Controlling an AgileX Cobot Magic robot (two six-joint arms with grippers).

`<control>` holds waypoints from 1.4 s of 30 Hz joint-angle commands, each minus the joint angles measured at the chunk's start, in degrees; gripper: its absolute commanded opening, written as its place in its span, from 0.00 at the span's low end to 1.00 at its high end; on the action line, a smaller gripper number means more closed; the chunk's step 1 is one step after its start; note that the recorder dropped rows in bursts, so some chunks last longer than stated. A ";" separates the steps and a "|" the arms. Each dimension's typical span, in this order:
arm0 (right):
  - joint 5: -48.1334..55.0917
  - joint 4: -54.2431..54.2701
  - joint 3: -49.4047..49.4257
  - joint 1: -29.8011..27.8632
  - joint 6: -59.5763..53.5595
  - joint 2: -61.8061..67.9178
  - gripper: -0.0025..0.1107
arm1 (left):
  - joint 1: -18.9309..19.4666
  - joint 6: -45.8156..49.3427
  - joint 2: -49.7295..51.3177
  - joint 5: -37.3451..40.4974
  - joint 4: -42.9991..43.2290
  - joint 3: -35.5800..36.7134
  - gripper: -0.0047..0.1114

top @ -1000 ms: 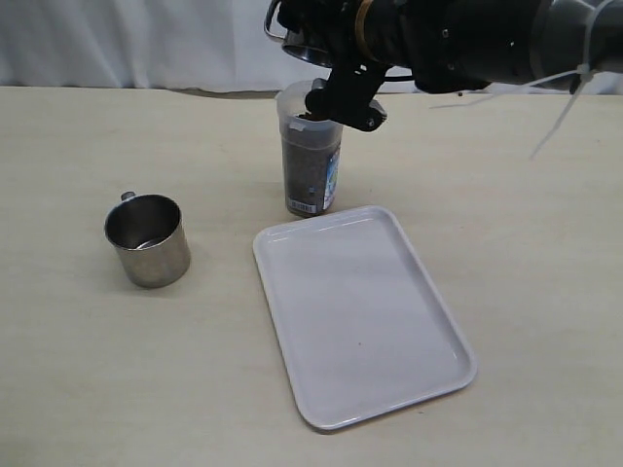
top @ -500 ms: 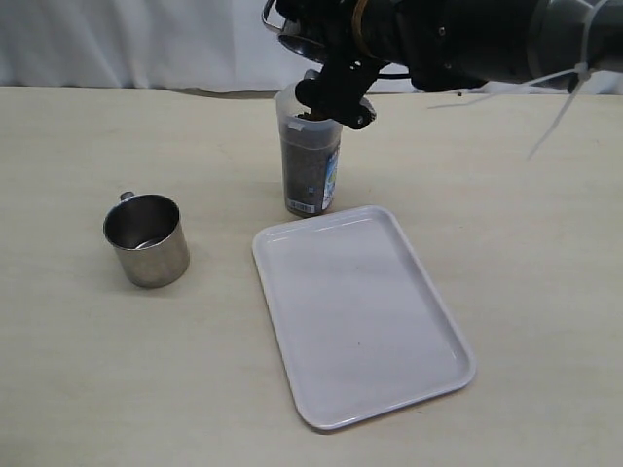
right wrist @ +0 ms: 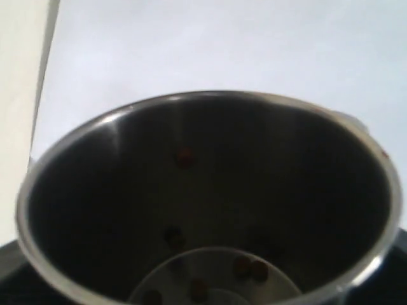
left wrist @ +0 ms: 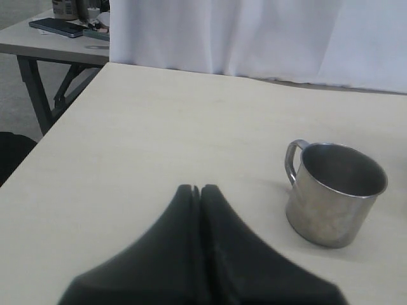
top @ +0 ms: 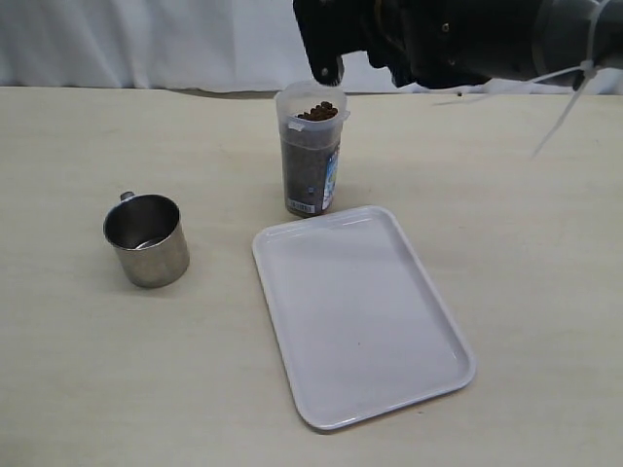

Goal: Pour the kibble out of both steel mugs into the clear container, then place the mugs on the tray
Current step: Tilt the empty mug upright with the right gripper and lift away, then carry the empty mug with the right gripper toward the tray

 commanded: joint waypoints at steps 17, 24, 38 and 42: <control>-10.65 32.01 14.58 -18.68 38.24 -16.20 0.07 | -0.30 0.04 -0.20 -0.59 0.03 0.19 0.04; -41.97 42.28 31.74 -32.90 47.41 -23.49 0.07 | -0.30 0.04 -0.20 -0.59 0.03 0.19 0.04; -87.06 62.86 59.46 -33.72 16.60 -15.20 0.07 | -0.30 0.04 -0.20 -0.76 0.03 0.19 0.04; -91.38 58.31 57.14 -33.72 13.11 -9.19 0.07 | -0.30 0.04 -0.20 -0.65 0.03 0.19 0.04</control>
